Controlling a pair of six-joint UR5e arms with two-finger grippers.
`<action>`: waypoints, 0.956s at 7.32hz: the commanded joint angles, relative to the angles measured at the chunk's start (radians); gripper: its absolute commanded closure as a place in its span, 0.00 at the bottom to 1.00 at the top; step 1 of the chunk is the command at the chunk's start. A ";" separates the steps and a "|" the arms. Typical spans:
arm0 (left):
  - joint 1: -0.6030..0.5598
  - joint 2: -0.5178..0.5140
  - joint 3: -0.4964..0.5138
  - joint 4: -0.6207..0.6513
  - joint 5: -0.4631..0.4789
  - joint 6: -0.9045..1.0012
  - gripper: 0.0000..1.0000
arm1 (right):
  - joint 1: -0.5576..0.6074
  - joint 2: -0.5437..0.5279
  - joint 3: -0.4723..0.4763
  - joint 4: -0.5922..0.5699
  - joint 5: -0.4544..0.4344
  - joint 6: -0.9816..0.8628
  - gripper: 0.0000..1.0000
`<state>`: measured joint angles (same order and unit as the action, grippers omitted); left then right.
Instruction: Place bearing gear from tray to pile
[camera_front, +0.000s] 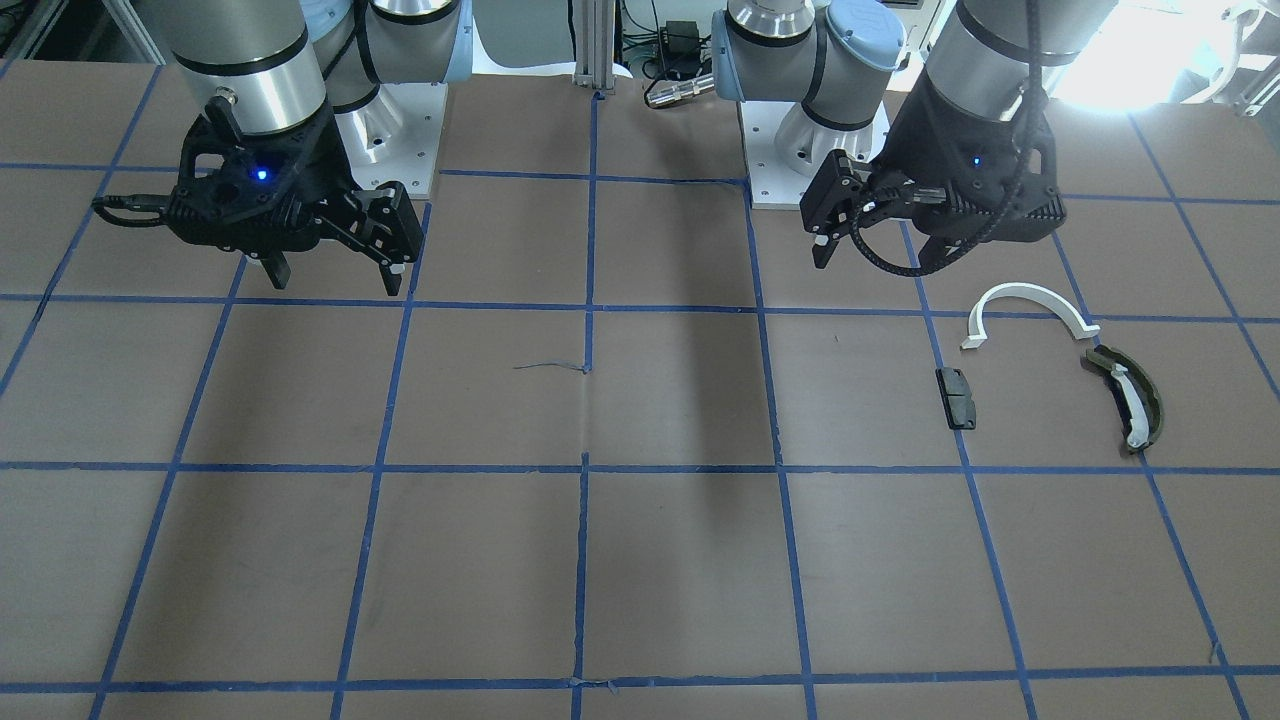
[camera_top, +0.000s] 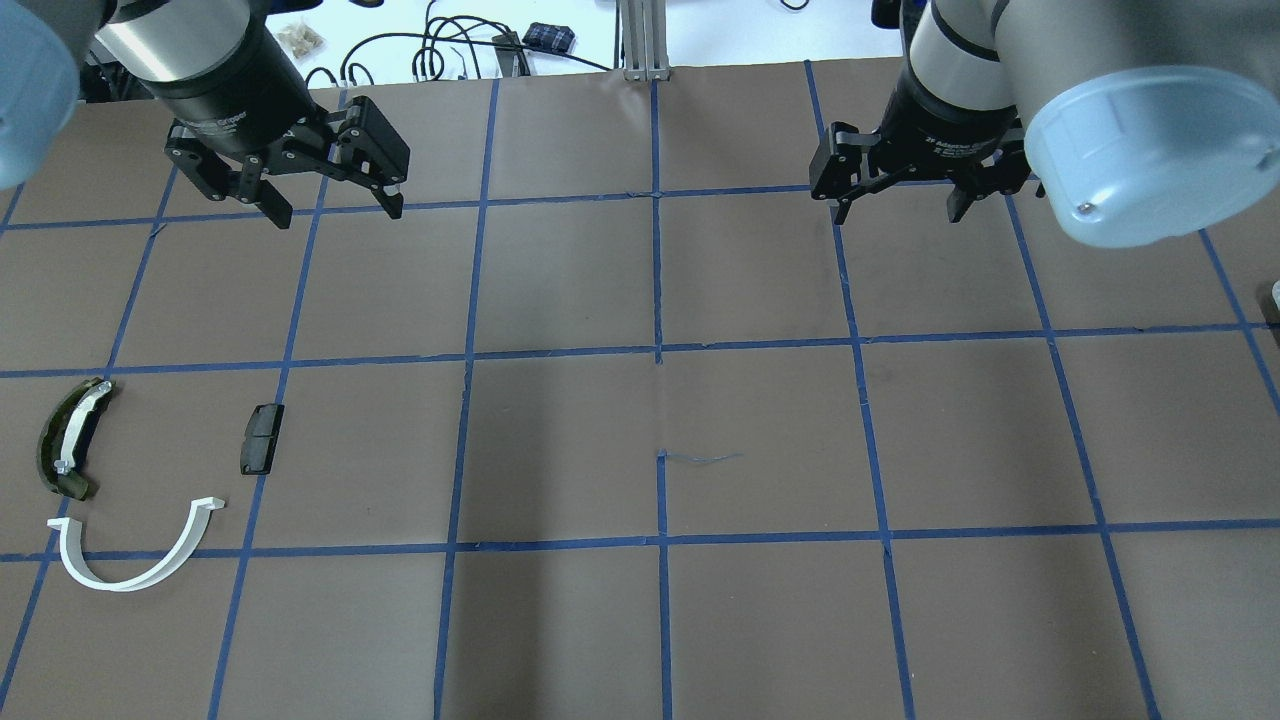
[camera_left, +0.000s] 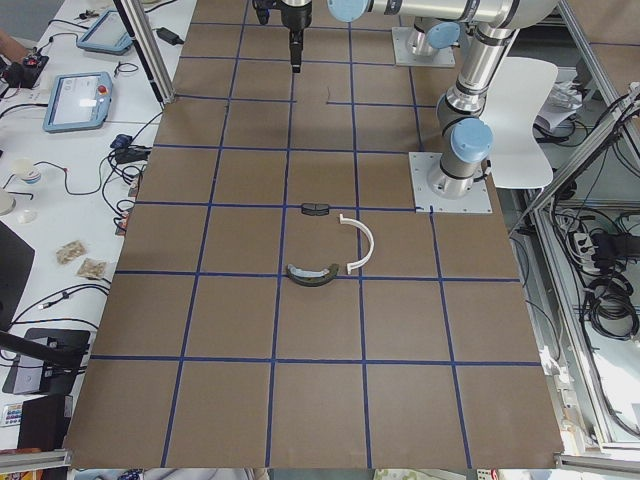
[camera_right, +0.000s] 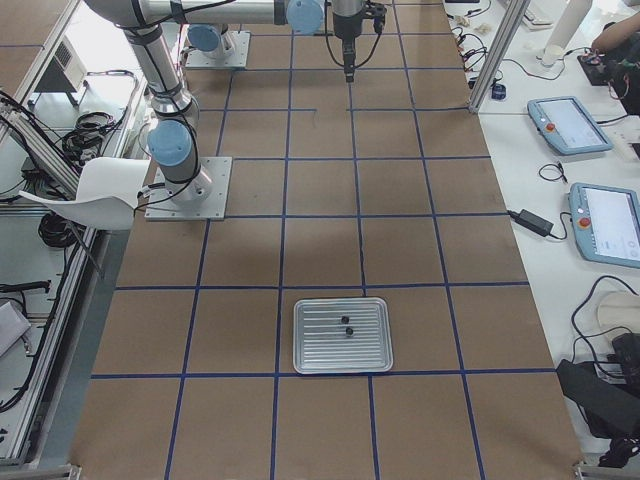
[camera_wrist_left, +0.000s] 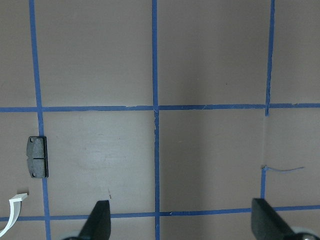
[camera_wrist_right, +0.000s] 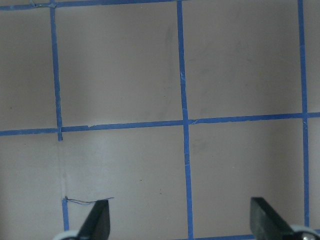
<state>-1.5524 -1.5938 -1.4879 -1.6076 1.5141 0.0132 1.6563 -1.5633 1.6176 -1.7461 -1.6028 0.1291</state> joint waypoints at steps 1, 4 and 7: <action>0.000 0.000 0.000 0.000 0.000 0.001 0.00 | 0.000 -0.004 0.001 -0.001 -0.003 -0.002 0.00; -0.002 0.002 0.000 0.000 0.000 0.001 0.00 | -0.015 -0.001 -0.013 0.013 -0.005 -0.020 0.00; -0.002 0.002 0.000 0.000 -0.002 0.001 0.00 | -0.204 -0.001 -0.054 0.055 -0.028 -0.341 0.00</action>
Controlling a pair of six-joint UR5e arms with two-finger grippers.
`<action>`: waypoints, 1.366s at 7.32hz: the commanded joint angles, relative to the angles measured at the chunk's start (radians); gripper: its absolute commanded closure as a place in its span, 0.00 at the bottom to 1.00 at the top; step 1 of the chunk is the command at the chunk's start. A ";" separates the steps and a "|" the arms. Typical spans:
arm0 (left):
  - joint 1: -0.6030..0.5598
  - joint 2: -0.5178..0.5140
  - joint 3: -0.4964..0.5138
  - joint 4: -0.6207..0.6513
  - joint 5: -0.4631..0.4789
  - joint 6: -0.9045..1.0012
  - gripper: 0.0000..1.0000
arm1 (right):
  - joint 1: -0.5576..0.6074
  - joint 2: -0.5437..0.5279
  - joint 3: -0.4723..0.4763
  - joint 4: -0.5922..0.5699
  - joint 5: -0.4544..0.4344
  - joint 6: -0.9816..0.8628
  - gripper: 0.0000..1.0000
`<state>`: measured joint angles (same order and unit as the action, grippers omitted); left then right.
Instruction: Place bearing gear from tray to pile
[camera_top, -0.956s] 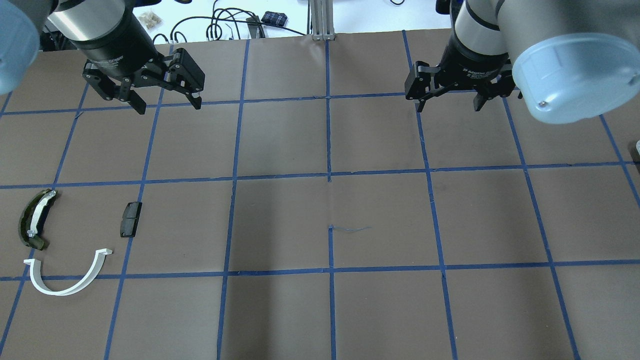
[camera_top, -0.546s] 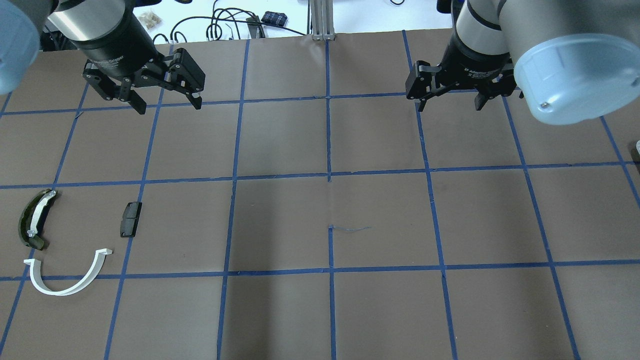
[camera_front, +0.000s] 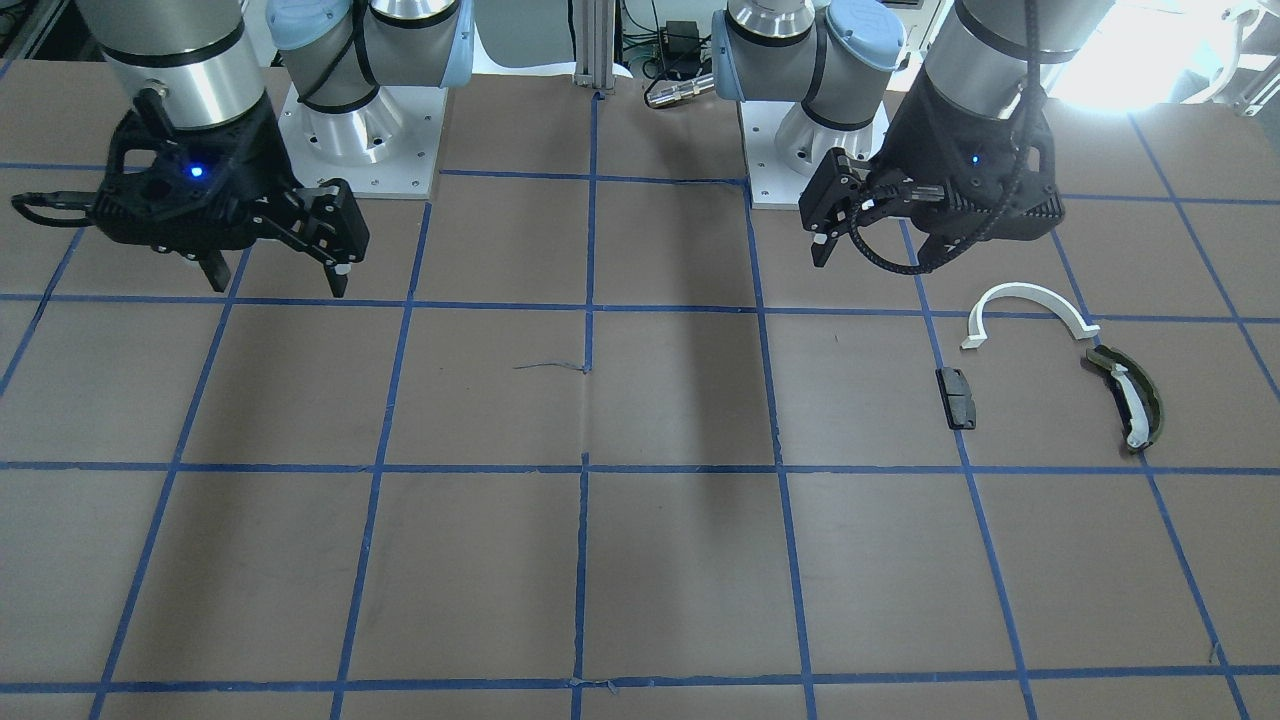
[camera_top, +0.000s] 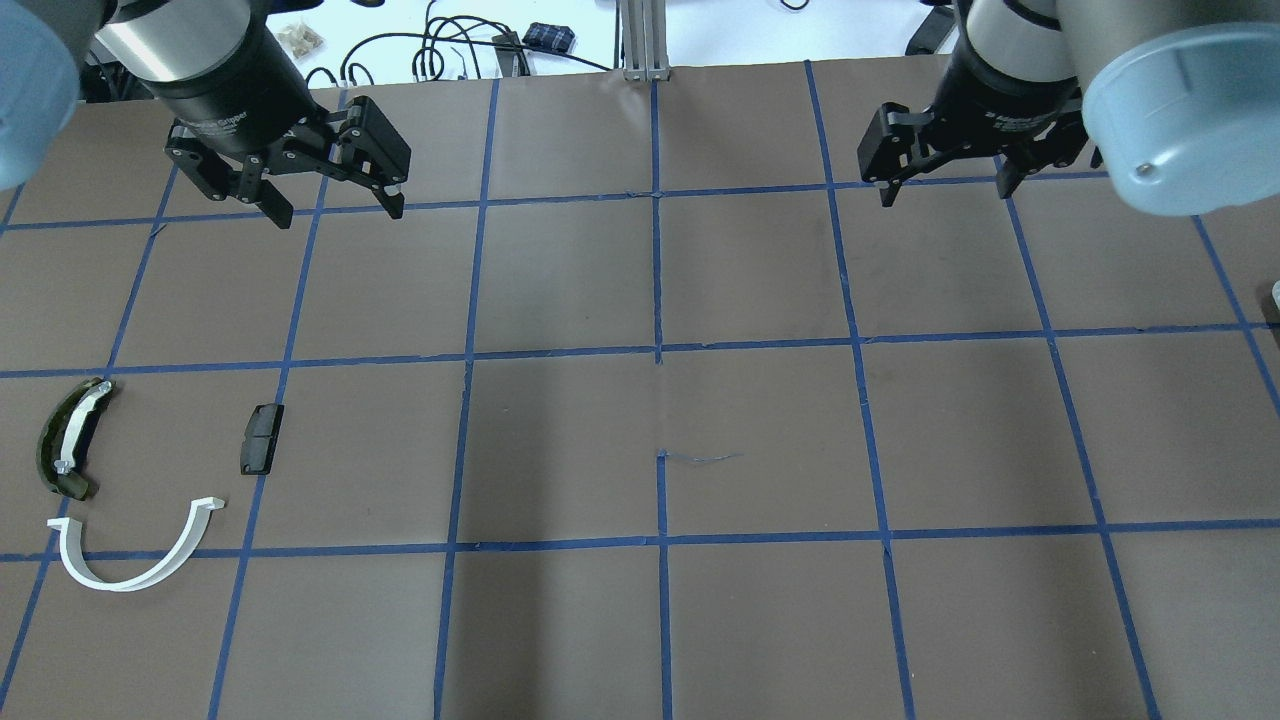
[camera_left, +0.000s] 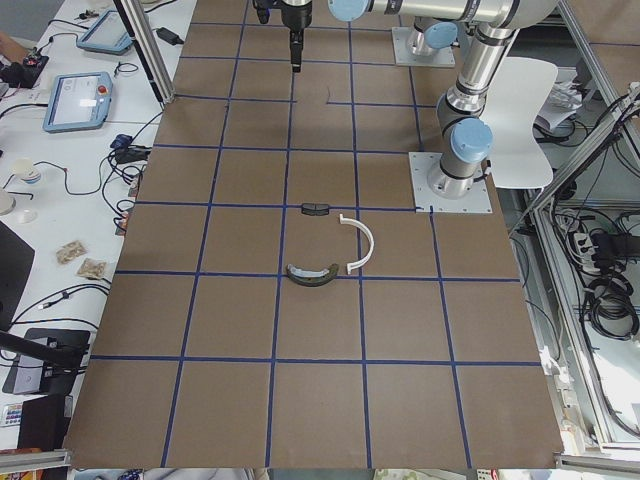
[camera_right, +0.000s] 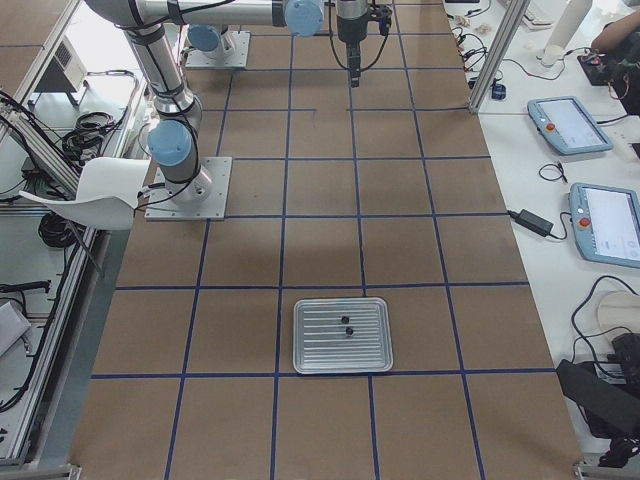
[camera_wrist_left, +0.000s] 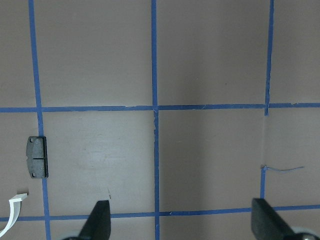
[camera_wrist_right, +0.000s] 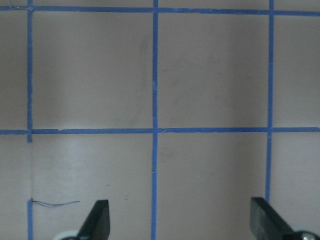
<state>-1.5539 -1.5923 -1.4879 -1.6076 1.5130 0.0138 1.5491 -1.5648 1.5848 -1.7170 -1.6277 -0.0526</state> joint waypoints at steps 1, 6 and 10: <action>0.000 0.000 0.000 0.000 0.001 0.000 0.00 | -0.215 0.006 -0.022 0.025 0.000 -0.338 0.00; 0.000 0.000 0.000 0.000 0.000 0.000 0.00 | -0.777 0.292 -0.016 -0.189 0.066 -1.461 0.00; -0.002 0.002 0.002 0.000 -0.001 0.000 0.00 | -0.876 0.521 -0.011 -0.401 0.023 -2.014 0.00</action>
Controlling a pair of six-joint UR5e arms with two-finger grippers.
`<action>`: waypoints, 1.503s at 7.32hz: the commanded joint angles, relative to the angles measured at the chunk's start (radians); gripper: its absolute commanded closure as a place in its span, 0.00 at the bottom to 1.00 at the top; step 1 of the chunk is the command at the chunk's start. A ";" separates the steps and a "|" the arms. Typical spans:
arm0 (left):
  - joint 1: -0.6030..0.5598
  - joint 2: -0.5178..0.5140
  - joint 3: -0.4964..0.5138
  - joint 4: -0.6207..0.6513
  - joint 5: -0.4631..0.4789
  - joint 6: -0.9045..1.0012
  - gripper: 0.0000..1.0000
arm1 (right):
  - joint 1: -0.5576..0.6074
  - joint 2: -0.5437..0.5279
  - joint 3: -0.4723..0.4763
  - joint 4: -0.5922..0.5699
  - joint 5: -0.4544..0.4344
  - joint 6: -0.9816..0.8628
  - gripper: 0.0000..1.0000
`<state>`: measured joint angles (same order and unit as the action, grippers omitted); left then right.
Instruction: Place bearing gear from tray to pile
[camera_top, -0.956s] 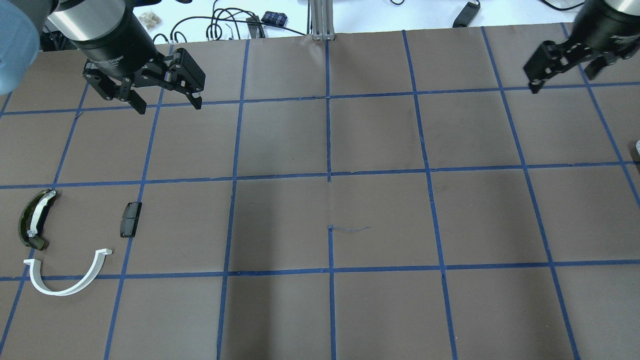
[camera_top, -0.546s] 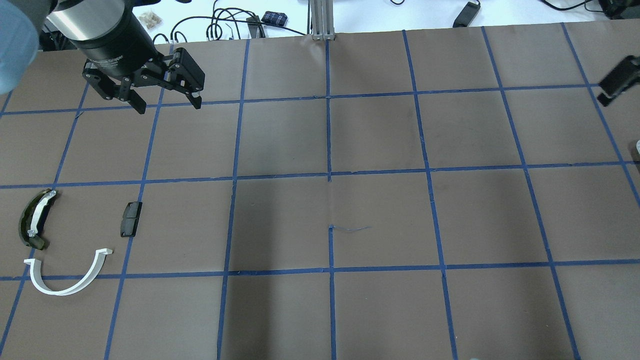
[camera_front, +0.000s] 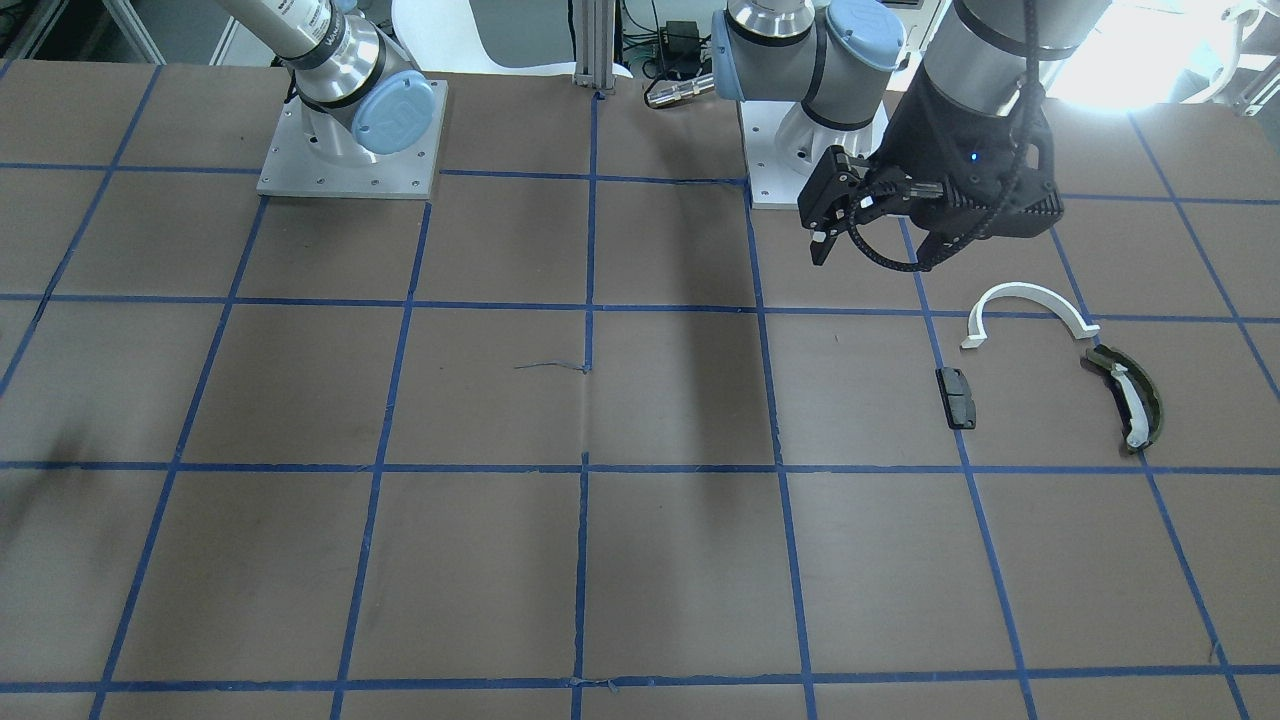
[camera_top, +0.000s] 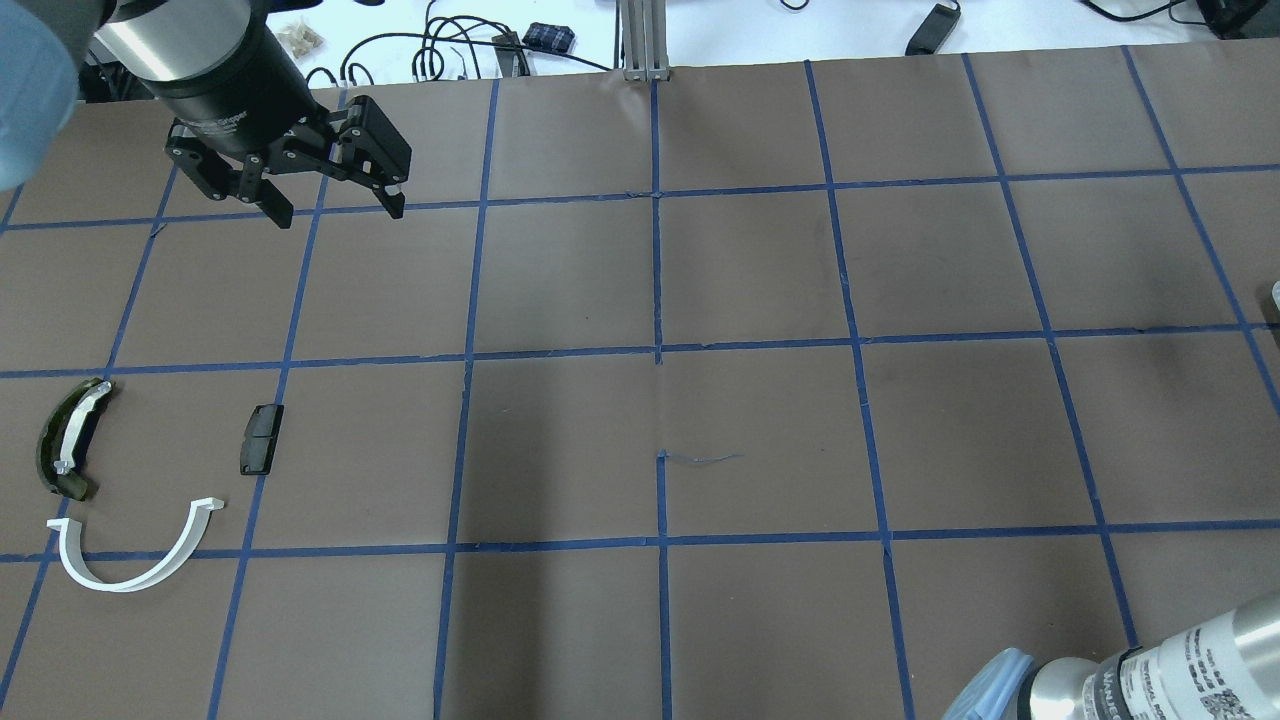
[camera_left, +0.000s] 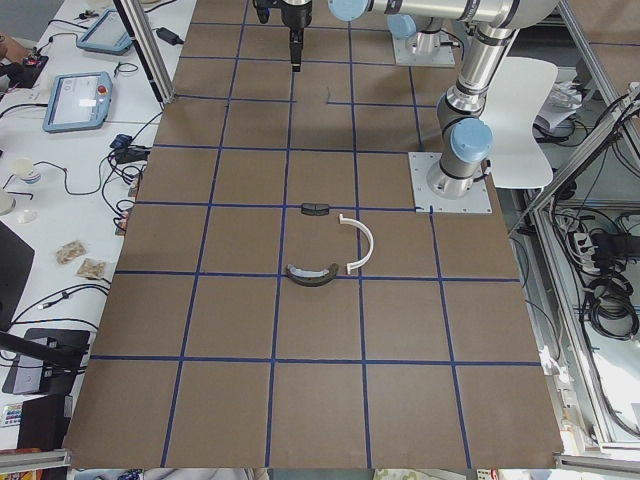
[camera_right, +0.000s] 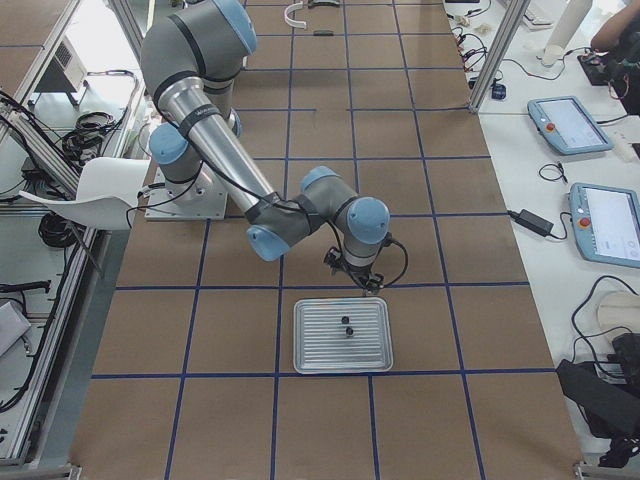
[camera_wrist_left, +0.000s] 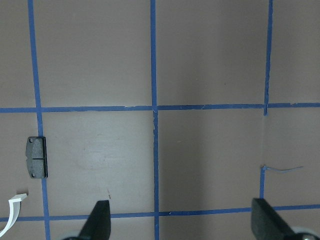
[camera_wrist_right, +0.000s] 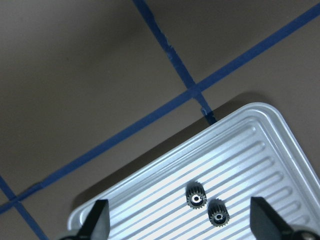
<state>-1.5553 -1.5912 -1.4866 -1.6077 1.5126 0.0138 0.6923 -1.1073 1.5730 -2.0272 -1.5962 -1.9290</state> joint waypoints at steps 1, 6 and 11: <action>0.001 -0.001 0.002 0.002 0.000 0.000 0.00 | -0.025 0.090 0.011 -0.141 -0.007 -0.274 0.00; 0.006 -0.001 0.000 0.002 0.000 0.002 0.00 | -0.065 0.098 0.151 -0.373 0.007 -0.426 0.18; 0.003 -0.001 0.000 0.002 0.000 -0.002 0.00 | -0.065 0.098 0.142 -0.373 0.004 -0.424 0.76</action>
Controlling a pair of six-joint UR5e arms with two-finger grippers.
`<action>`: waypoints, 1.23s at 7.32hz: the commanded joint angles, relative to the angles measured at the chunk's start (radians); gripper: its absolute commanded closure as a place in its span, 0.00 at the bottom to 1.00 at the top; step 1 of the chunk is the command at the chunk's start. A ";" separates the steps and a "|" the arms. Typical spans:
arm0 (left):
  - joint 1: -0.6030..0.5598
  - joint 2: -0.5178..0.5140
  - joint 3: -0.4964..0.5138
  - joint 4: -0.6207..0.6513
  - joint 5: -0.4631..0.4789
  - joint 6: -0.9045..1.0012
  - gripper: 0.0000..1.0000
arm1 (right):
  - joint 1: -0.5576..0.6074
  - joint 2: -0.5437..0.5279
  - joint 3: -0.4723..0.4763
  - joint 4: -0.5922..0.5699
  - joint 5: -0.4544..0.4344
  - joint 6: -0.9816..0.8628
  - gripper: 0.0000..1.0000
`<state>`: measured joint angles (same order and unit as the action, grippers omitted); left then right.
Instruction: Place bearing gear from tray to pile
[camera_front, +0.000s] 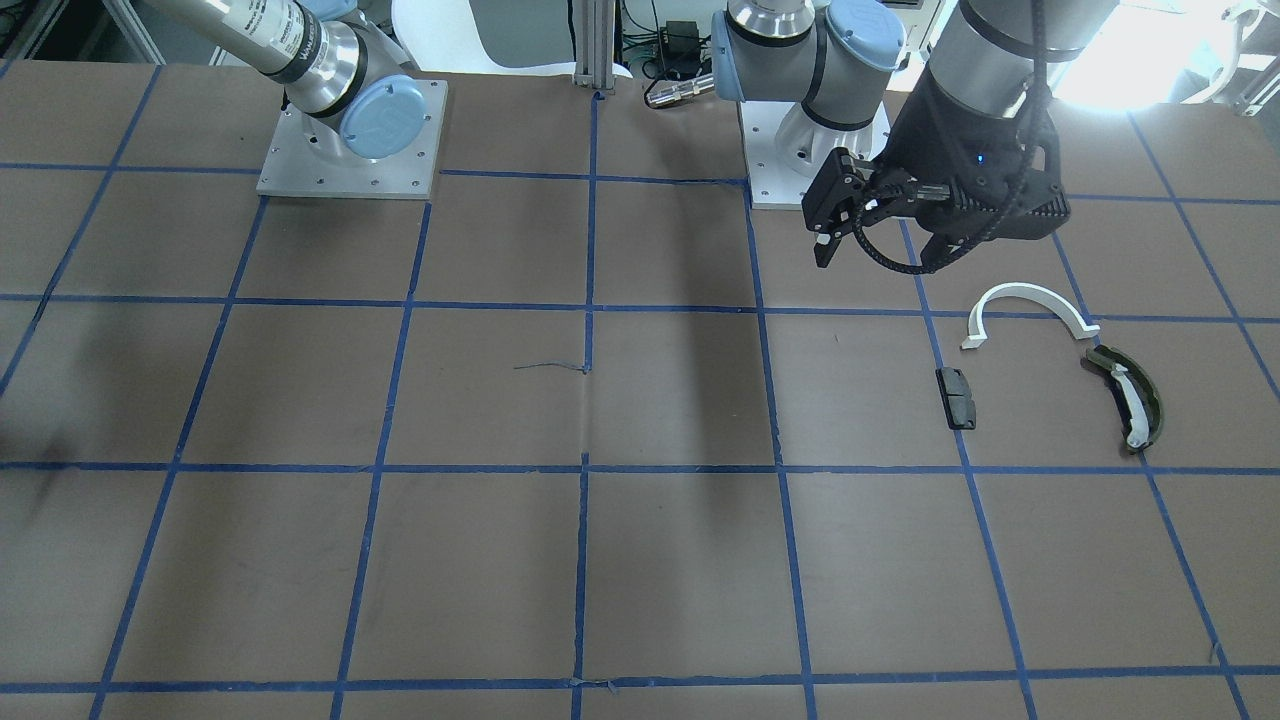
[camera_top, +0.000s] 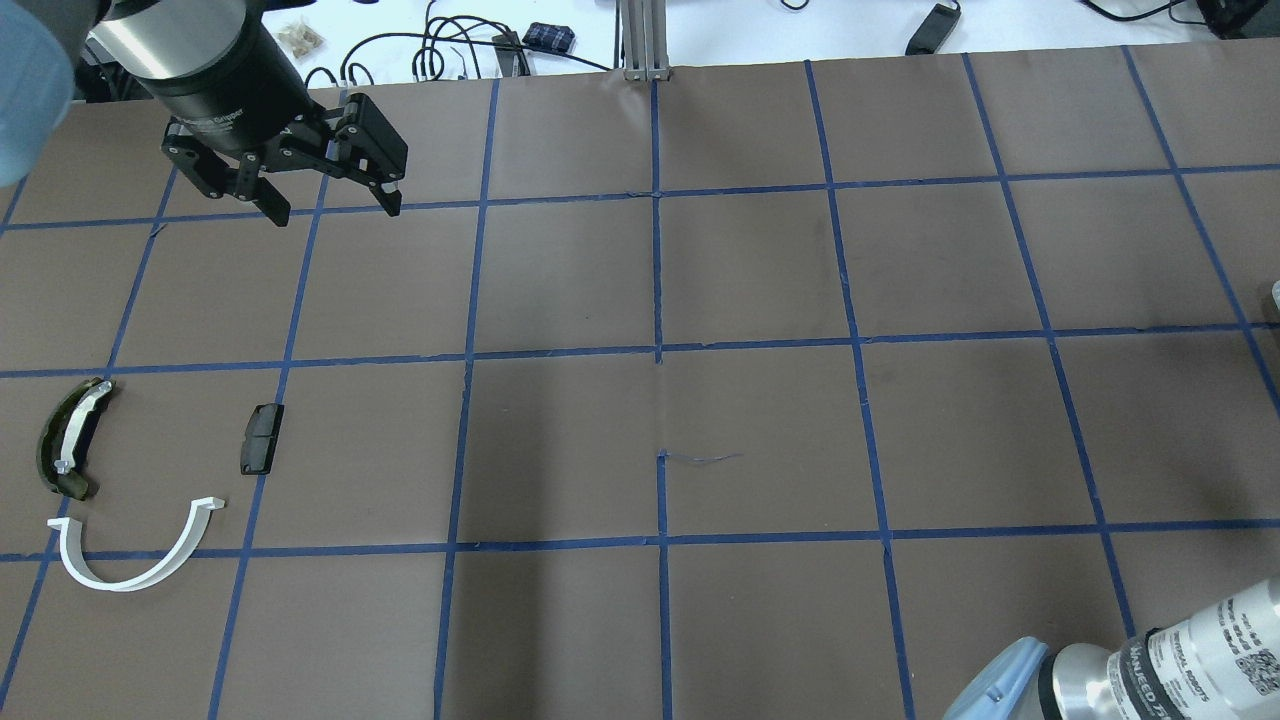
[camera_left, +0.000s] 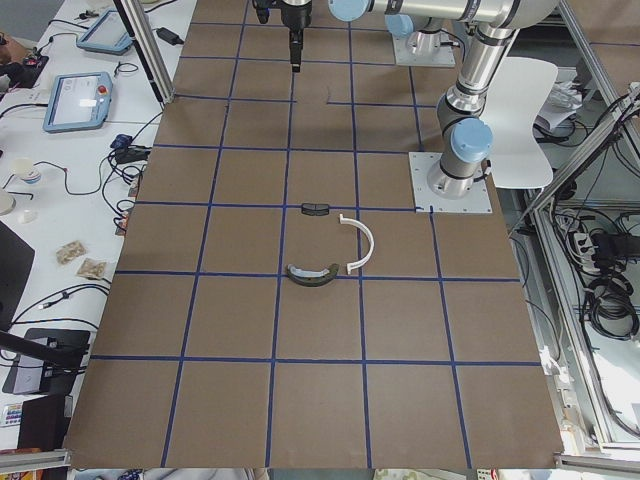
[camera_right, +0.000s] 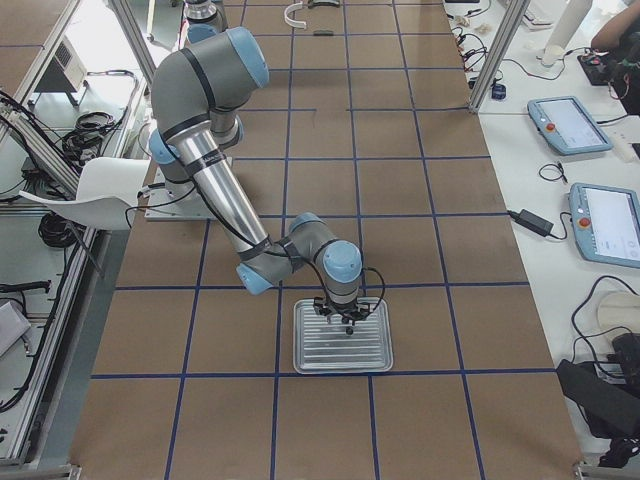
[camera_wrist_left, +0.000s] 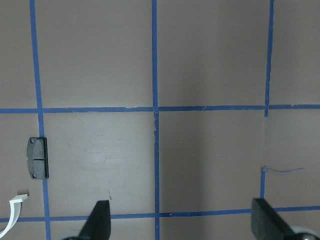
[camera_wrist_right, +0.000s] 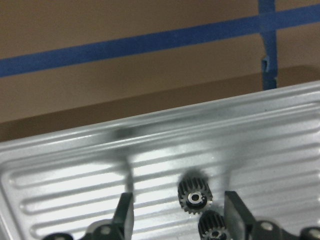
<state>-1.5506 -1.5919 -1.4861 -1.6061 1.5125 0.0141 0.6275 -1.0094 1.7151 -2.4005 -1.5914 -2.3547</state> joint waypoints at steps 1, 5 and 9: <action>-0.002 0.000 0.000 0.001 -0.002 -0.002 0.00 | 0.000 0.000 0.000 0.000 -0.001 0.000 0.89; 0.000 0.000 0.003 0.002 -0.029 -0.002 0.00 | 0.014 -0.110 -0.009 0.100 0.016 0.145 1.00; 0.001 0.000 0.001 0.005 -0.029 0.000 0.00 | 0.301 -0.322 0.000 0.391 0.062 0.745 1.00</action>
<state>-1.5489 -1.5923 -1.4847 -1.6031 1.4835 0.0148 0.8133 -1.2961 1.7131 -2.0551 -1.5269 -1.8008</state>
